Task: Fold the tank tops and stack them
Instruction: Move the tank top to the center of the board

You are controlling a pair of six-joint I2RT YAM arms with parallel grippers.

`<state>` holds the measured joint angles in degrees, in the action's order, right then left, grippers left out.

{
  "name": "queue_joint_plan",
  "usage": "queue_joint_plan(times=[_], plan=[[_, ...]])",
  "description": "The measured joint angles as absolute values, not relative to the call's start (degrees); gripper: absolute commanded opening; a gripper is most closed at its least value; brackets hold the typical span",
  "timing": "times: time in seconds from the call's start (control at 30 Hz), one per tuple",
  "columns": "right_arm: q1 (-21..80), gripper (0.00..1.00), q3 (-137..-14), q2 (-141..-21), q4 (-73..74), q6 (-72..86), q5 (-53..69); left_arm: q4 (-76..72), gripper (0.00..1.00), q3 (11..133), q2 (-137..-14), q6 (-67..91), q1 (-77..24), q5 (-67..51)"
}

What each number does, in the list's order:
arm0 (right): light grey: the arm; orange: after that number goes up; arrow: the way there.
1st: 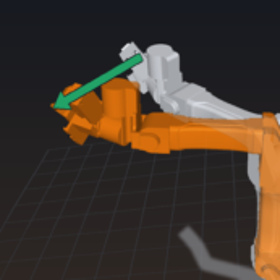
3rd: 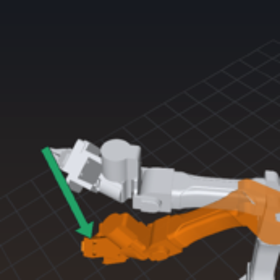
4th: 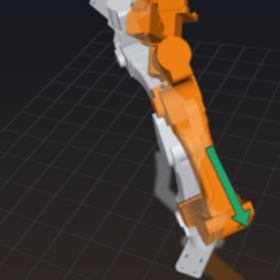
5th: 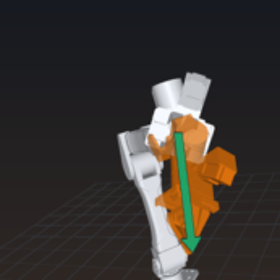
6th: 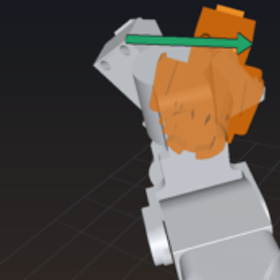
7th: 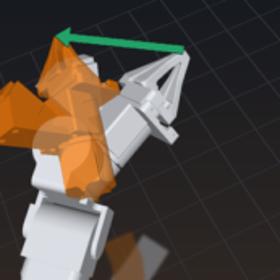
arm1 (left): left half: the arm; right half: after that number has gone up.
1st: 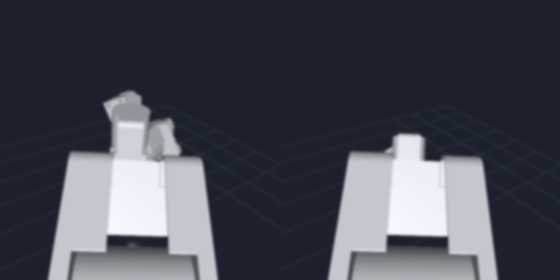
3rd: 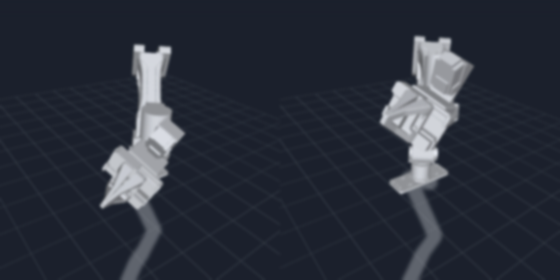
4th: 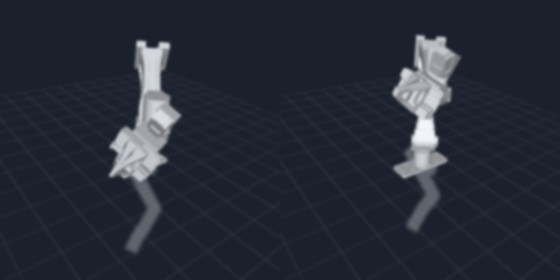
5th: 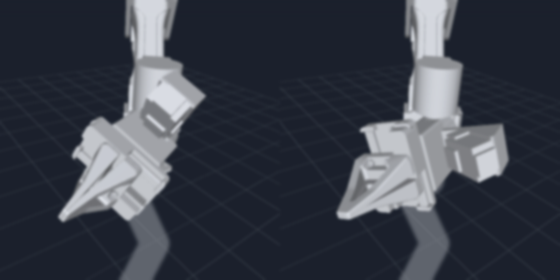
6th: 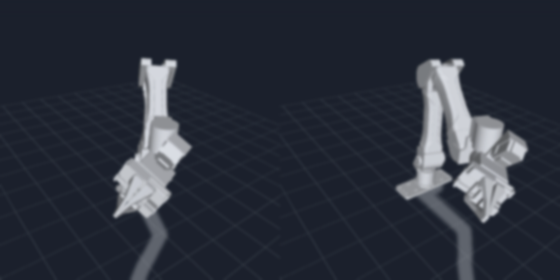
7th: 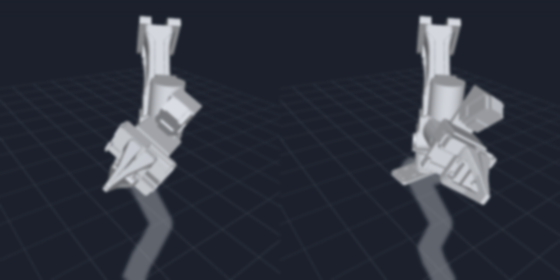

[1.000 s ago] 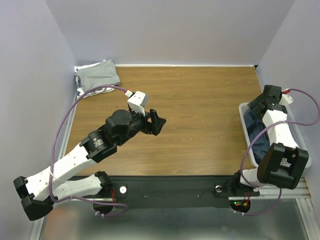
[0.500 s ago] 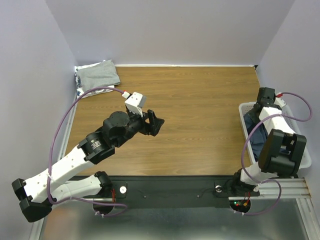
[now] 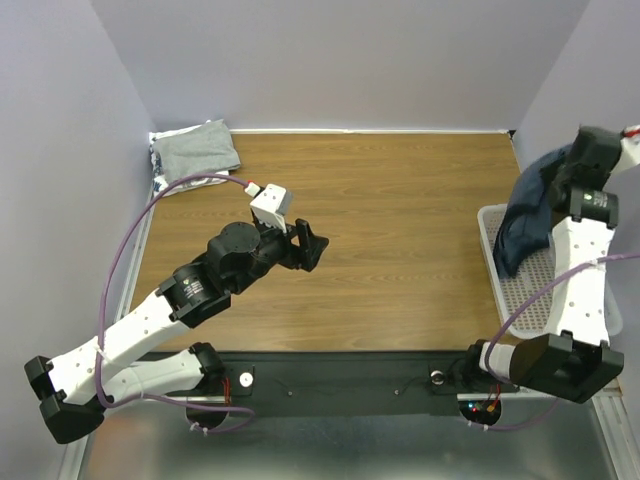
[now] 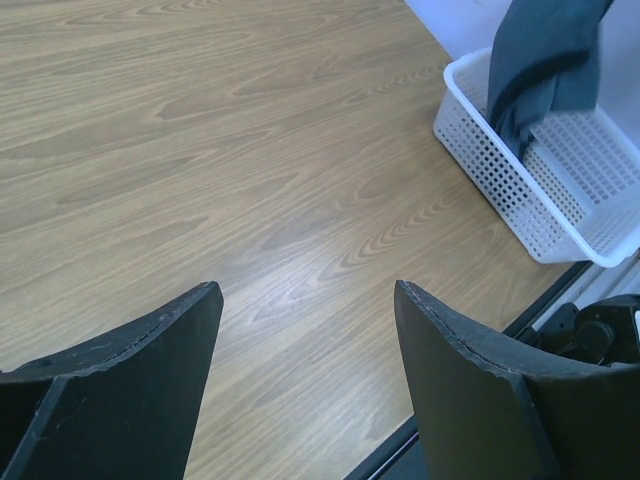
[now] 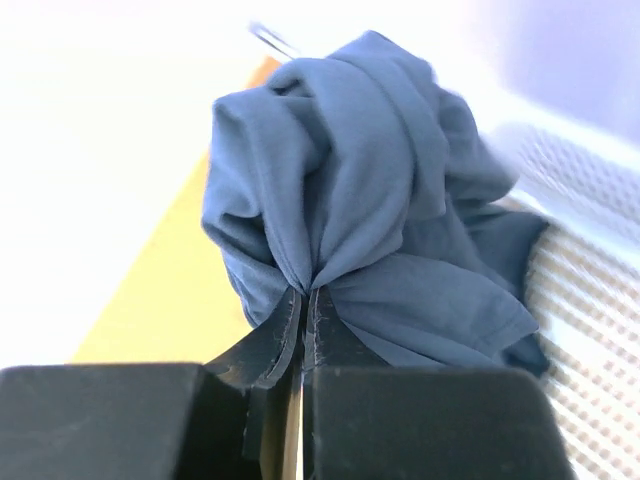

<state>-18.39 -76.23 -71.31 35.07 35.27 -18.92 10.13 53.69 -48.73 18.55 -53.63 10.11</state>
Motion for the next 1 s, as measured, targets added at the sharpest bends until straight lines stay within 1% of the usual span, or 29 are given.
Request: queue_joint_plan(times=[0.13,0.27,0.33,0.47,0.53,0.63,0.7,0.73,0.77,0.8,0.83,0.87,0.93,0.97,1.0], plan=[[-18.4,0.0,-88.5,-69.4,36.1,34.9,-13.8,10.1,0.81,53.7,-48.7,18.5,-53.6,11.0],[-18.4,0.0,-102.6,-71.2,36.7,35.1,-1.3,10.1,0.81,53.7,-48.7,18.6,-53.6,12.4],[-17.9,0.0,-107.6,-72.4,35.1,36.1,5.8,10.1,0.81,53.7,-48.4,18.8,-53.5,13.4],[-14.5,0.0,-110.2,-72.8,33.4,37.9,14.9,10.1,0.81,53.7,-47.5,19.5,-52.5,14.5],[-11.4,0.0,-109.8,-72.9,33.0,38.6,17.1,9.7,0.81,53.6,-46.8,20.4,-51.4,15.1],[-1.5,0.0,-106.3,-72.8,31.4,39.0,16.9,8.8,0.81,53.0,-46.2,21.6,-49.8,15.5],[8.2,0.02,-103.6,-74.0,30.9,38.4,13.8,8.2,0.82,52.6,-46.1,22.8,-48.7,15.6],[11.9,0.06,-102.7,-74.6,30.8,38.1,12.3,7.9,0.82,52.3,-46.1,23.3,-48.2,15.6],[17.5,0.25,-101.7,-76.1,30.5,37.7,10.3,7.5,0.83,52.0,-46.1,24.1,-47.7,15.6],[22.0,0.35,-100.5,-78.5,30.1,37.1,8.1,6.9,0.84,51.5,-46.2,25.0,-47.1,15.6],[25.8,0.43,-99.5,-80.5,29.8,36.8,6.9,6.6,0.85,51.2,-46.3,25.6,-46.4,15.5],[27.8,0.54,-98.4,-82.1,29.4,36.5,5.5,6.0,0.85,50.6,-46.4,26.4,-45.8,15.4],[31.4,0.61,-96.0,-86.2,29.3,36.0,3.2,5.2,0.85,49.3,-46.5,27.6,-44.1,14.6],[32.1,0.64,-94.6,-87.9,29.1,35.6,1.6,4.9,0.86,48.5,-46.6,28.3,-43.1,14.0],[32.3,0.64,-93.2,-89.3,29.3,35.4,0.5,4.4,0.85,47.5,-46.6,29.0,-42.0,13.5]])
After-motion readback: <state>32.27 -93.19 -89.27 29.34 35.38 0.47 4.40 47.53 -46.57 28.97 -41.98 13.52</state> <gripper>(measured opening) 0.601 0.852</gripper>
